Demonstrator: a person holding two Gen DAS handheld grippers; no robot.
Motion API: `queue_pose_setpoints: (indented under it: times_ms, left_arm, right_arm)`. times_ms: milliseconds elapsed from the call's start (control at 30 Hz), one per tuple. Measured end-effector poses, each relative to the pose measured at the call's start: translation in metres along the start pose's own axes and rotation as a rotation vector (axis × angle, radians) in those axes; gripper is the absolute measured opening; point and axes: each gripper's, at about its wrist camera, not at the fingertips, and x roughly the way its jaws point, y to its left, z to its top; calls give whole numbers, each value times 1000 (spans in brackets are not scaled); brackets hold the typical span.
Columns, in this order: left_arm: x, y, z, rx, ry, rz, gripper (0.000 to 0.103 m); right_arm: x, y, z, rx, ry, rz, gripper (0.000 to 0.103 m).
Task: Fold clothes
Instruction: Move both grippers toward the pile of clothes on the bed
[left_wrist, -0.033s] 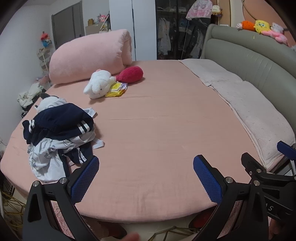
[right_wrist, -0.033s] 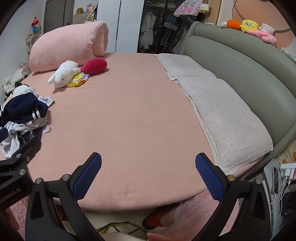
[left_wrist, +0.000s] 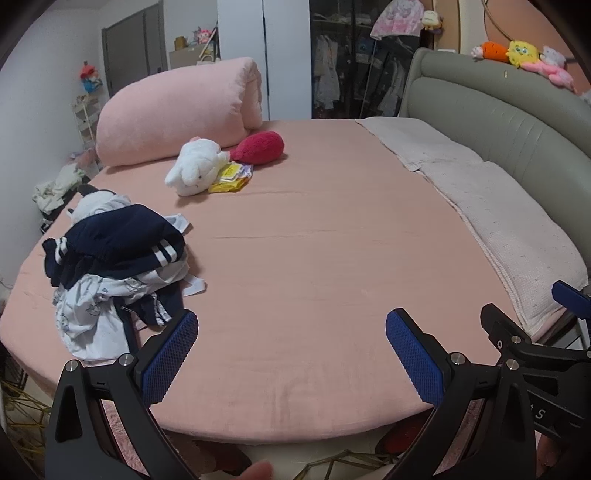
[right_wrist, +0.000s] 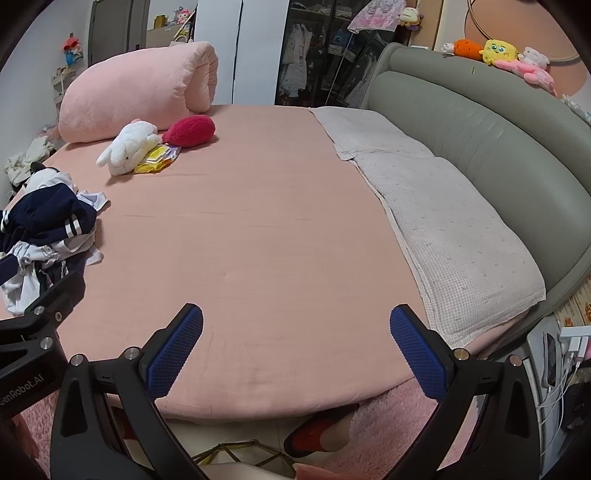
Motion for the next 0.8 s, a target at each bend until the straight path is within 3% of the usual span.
queue_pose_setpoints:
  times_ms: [133,233,433,533,567,633,667,800]
  left_arm:
    - [11,-9,-9,-30,17,-30,103]
    - [14,-9,-19,-69,33,-97,103]
    - [13,31,5,-151,37,-159,103]
    - [9,70,12,-208,3,-121,100]
    - [8,83,13,-227,-5,-101,93]
    - [8,113,13,-260,-9,-40,79]
    - [9,128,11,-271,-6,-7,72]
    - [14,188,-1,-332,17,59,72]
  right_arm:
    - [-4,-4,-2,32,-5,87,102]
    - [-7,-8,-3,56,-9,152,102]
    - [-12,12,0,-36,-34,202,102]
    - [-1,37,14,-79,-5,284,102]
    - [3,49,19,-97,-1,315,101]
    - [10,74,28,-135,0,371,91]
    - [14,91,34,-162,-8,406,80]
    - [32,164,53,-288,-21,520,73]
